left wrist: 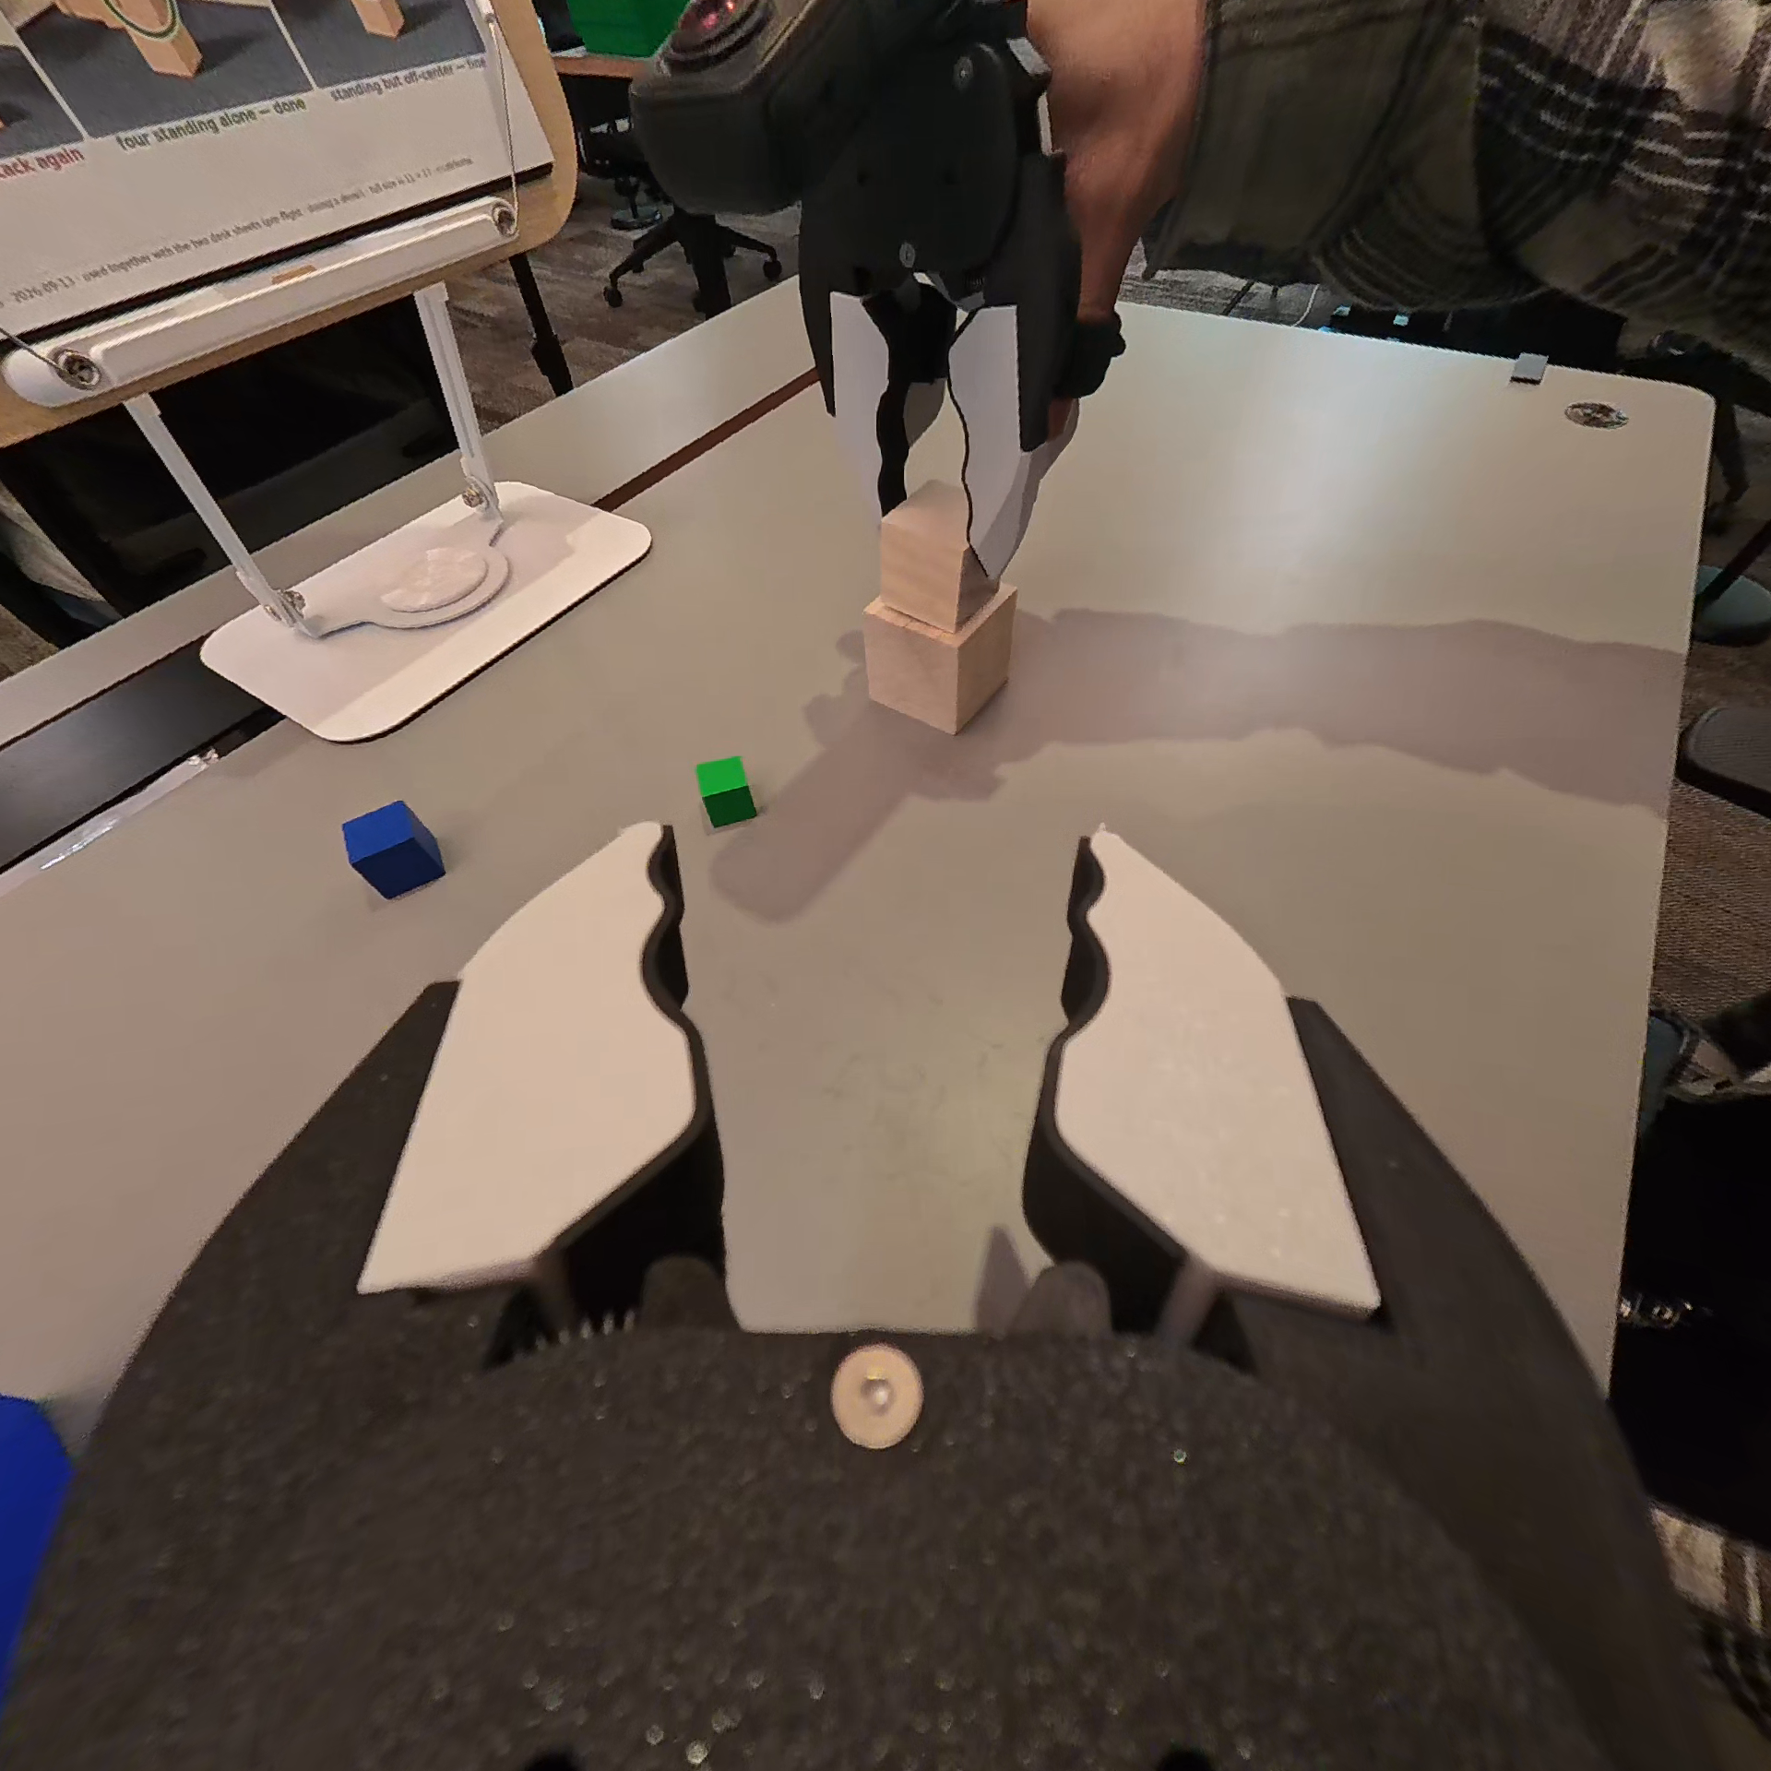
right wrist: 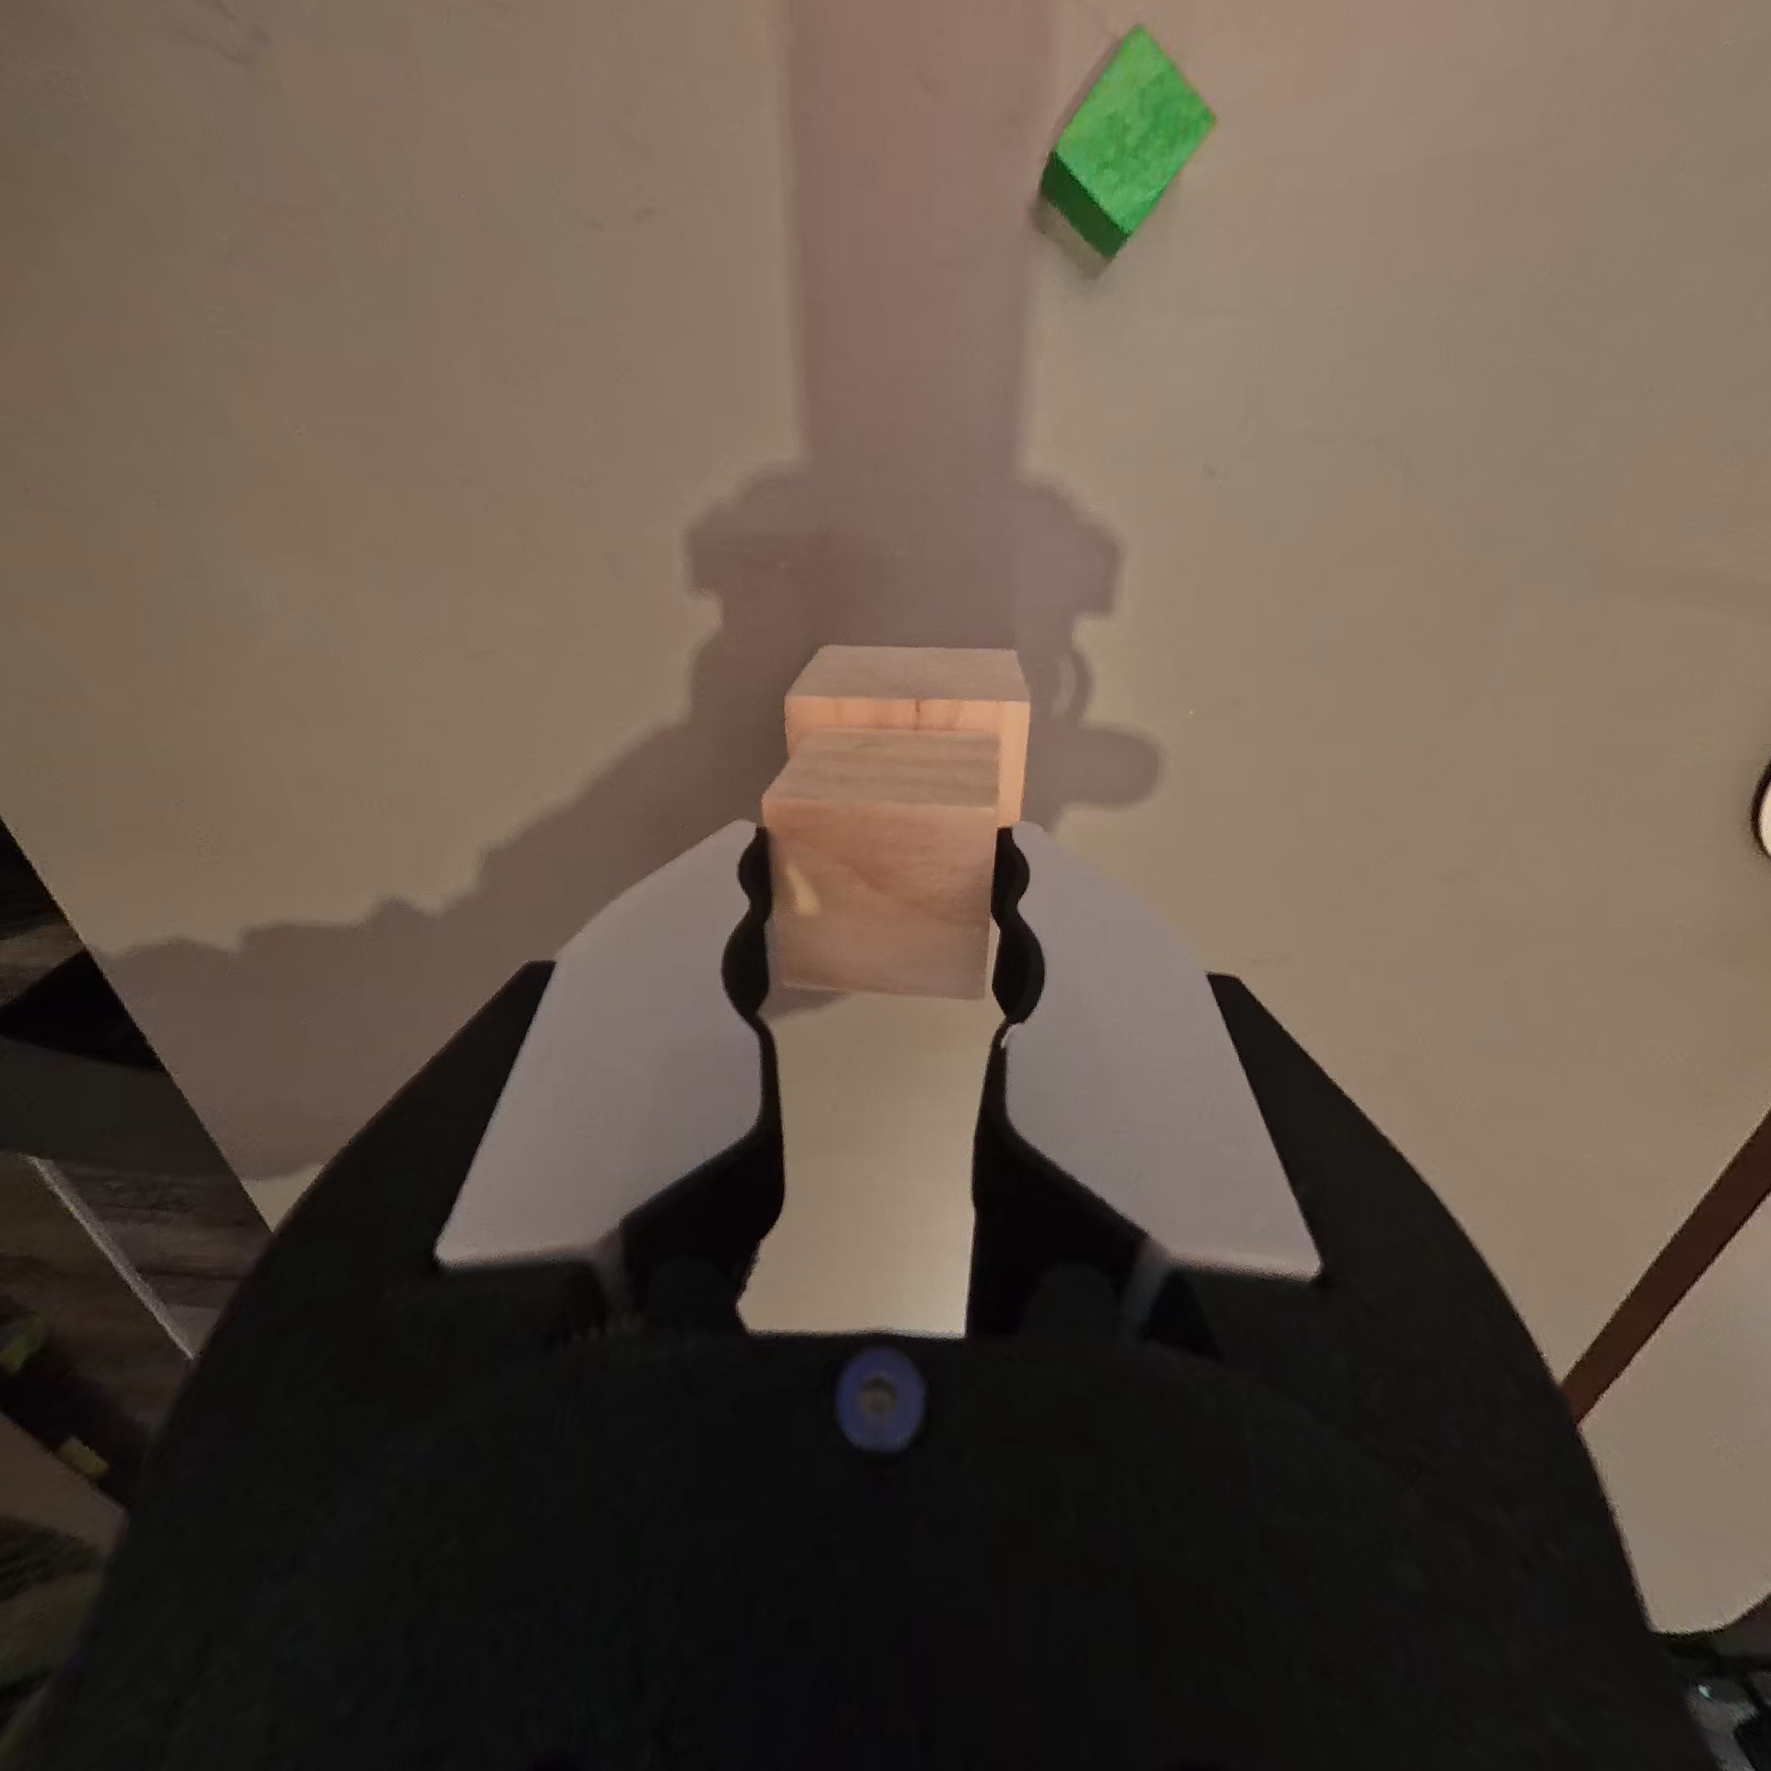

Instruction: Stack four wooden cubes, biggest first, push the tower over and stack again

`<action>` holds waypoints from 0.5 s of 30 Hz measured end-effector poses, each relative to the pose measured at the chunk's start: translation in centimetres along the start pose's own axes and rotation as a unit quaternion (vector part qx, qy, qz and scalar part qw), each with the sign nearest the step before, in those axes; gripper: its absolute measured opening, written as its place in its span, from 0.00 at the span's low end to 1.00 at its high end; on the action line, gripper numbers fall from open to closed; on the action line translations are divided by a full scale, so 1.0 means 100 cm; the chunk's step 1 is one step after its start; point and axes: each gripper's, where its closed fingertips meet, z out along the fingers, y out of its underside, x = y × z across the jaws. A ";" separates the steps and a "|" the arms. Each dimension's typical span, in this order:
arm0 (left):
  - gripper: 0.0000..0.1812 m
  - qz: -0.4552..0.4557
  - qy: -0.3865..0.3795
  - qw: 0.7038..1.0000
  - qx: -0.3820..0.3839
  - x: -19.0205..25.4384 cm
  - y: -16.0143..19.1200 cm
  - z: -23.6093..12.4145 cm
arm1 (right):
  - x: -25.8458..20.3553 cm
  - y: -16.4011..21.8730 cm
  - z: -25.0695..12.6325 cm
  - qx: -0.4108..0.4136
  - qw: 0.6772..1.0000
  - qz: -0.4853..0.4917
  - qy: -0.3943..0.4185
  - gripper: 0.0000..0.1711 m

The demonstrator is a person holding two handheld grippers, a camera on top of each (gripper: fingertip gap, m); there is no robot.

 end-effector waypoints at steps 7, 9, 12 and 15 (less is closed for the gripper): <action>0.42 0.001 -0.002 1.000 -0.002 -0.001 0.001 0.000 | -0.001 0.000 0.000 -0.003 1.000 0.011 -0.009 0.26; 0.42 0.000 -0.002 1.000 -0.001 -0.001 0.001 -0.001 | -0.001 0.000 0.000 -0.003 1.000 0.009 -0.007 0.26; 0.42 0.000 -0.002 1.000 -0.001 -0.001 0.000 -0.001 | -0.001 -0.001 0.000 0.000 1.000 0.004 -0.004 0.26; 0.43 0.002 -0.002 1.000 -0.003 0.000 0.001 0.000 | 0.001 -0.003 -0.001 0.008 1.000 0.004 0.003 0.32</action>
